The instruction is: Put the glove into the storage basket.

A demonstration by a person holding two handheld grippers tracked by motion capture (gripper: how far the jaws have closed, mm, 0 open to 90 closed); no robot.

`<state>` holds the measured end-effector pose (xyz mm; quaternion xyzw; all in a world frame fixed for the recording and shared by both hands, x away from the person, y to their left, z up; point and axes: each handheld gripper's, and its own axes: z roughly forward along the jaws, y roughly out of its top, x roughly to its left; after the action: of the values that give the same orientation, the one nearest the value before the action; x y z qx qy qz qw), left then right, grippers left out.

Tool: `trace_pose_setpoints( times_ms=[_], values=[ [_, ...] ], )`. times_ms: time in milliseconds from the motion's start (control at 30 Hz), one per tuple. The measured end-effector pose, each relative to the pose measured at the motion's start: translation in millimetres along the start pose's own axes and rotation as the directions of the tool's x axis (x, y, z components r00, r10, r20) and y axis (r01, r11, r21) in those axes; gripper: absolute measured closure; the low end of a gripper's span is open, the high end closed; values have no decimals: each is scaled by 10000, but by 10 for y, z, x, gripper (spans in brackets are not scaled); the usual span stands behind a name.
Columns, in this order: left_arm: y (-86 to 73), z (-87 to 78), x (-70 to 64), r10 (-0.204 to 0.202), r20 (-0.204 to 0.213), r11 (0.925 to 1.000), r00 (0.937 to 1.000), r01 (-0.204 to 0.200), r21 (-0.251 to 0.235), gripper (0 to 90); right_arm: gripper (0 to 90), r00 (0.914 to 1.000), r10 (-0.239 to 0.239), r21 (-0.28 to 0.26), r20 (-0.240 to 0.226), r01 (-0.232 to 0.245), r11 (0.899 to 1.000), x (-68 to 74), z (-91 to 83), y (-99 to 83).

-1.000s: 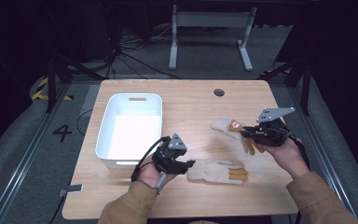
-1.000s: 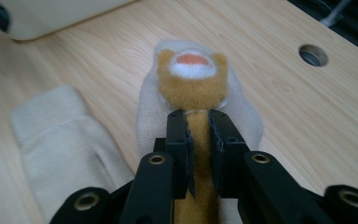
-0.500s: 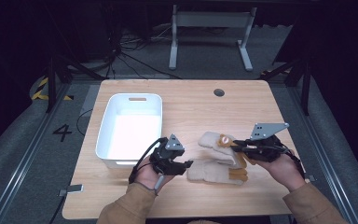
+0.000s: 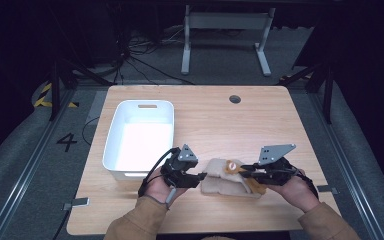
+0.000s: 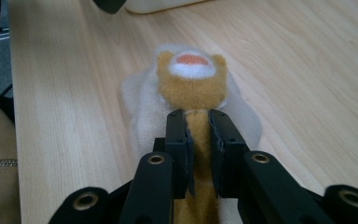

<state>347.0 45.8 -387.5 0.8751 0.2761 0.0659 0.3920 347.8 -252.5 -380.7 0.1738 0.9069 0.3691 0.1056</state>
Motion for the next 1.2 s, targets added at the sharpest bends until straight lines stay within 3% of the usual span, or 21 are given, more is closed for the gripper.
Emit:
trace_pose_setpoints(
  times_ms=[233,433,500,533,667,900,1000,1100,1200],
  values=[
    [0,23,-4,10,57,9999,10000,-10,109,502,790,9995,-196,201,-245,201,9996,28,90,-81],
    [-5,42,-18,20,123,9999,9999,-22,130,517,770,9990,-30,418,-438,48,9991,24,157,-161],
    [-11,53,-29,-9,233,9997,9997,4,235,525,746,9985,-12,511,-541,40,9987,26,179,-190],
    [-23,69,-36,9,250,9995,9997,-16,305,526,692,9981,49,560,-614,-15,9984,21,193,-208],
    [-50,102,-39,-80,234,9988,9997,69,485,528,593,9973,285,355,-669,-262,9990,11,170,-225],
    [-37,160,-59,-37,385,9980,9993,12,638,586,557,9956,899,-118,-269,-902,9959,-21,11,-296],
    [-36,184,-61,-70,405,9972,9992,40,743,597,567,9937,1123,-40,-48,-1123,9937,-34,-28,-341],
    [-69,227,-55,-69,392,9959,9992,33,905,597,589,9863,1625,115,284,-1629,9866,-60,-100,-449],
    [-106,237,-32,-114,368,9954,9993,79,951,606,602,9818,1840,213,474,-1852,9825,-69,-142,-522]
  ],
)
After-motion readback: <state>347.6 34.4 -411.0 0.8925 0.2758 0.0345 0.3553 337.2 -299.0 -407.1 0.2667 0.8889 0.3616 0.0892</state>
